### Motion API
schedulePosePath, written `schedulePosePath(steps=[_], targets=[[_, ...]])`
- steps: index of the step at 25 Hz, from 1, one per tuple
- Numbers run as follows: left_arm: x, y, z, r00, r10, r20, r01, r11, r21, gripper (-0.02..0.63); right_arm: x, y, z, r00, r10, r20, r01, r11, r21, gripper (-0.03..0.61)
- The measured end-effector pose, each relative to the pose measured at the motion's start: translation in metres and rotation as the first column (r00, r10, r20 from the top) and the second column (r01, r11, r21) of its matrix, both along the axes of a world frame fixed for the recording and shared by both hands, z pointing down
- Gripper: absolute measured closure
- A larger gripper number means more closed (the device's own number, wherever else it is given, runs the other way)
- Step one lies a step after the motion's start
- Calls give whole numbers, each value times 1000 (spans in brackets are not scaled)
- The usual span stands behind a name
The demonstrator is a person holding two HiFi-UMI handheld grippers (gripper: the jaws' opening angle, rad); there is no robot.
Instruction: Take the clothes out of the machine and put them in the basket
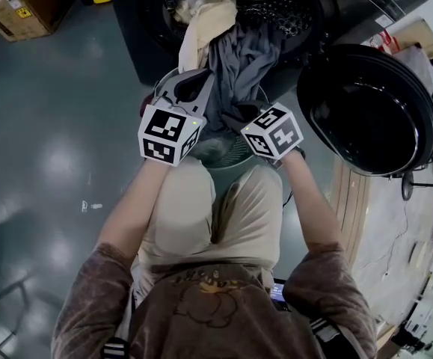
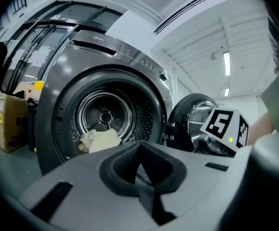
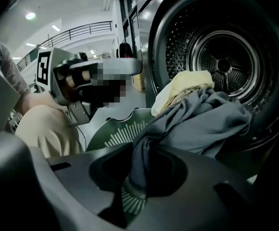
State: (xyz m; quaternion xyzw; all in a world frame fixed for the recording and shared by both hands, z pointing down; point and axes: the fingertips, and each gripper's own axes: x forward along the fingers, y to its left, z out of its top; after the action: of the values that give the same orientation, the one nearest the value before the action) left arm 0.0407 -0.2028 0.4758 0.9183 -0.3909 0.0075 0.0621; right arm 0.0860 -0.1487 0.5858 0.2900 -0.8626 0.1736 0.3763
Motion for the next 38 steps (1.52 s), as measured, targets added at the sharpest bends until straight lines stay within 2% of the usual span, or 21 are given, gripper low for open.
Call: schedulePosePath(steps=[4, 12, 15, 18, 19, 20, 21, 22, 27, 30, 32, 34, 38], targets=[[4, 3, -1, 1000, 4, 14, -4, 1000, 6, 609, -10, 21, 5, 999, -30, 13, 30, 999, -15, 506], [8, 5, -3, 1000, 9, 20, -9, 1000, 5, 609, -31, 71, 21, 990, -131, 51, 136, 984, -114, 511], [7, 5, -2, 1000, 11, 27, -11, 1000, 5, 609, -28, 69, 20, 989, -119, 87, 130, 983, -130, 511], [3, 6, -2, 1000, 3, 30, -4, 1000, 4, 609, -20, 56, 18, 993, -72, 91, 79, 994, -81, 496], [1, 6, -2, 1000, 0, 27, 0, 1000, 2, 609, -15, 50, 19, 996, -52, 70, 55, 997, -50, 481], [0, 6, -2, 1000, -2, 24, 2, 1000, 1, 609, -8, 43, 19, 999, -28, 46, 29, 999, -17, 439], [-1, 5, -2, 1000, -3, 23, 3, 1000, 0, 609, -2, 36, 19, 1000, 1, 31, -1, 1000, 14, 354], [-2, 5, -2, 1000, -4, 22, 4, 1000, 0, 609, 4, 27, 16, 999, 33, 29, -34, 999, 40, 313], [1, 5, 0, 1000, 4, 22, -4, 1000, -7, 609, 26, -23, -11, 985, 149, 86, -159, 980, 123, 283], [2, 5, 1, 1000, 13, 21, -12, 1000, -9, 609, 33, -64, -17, 982, 174, 73, -183, 970, 158, 237], [3, 5, 2, 1000, 15, 19, -15, 1000, -12, 609, 39, -100, -22, 976, 208, 60, -216, 956, 198, 184], [3, 5, 2, 1000, 15, 17, -15, 1000, -13, 609, 47, -135, -24, 971, 239, 20, -237, 942, 239, 138], [3, 5, 2, 999, 21, 24, -21, 1000, -11, 609, 58, -185, -19, 963, 242, -115, -205, 941, 269, 63]])
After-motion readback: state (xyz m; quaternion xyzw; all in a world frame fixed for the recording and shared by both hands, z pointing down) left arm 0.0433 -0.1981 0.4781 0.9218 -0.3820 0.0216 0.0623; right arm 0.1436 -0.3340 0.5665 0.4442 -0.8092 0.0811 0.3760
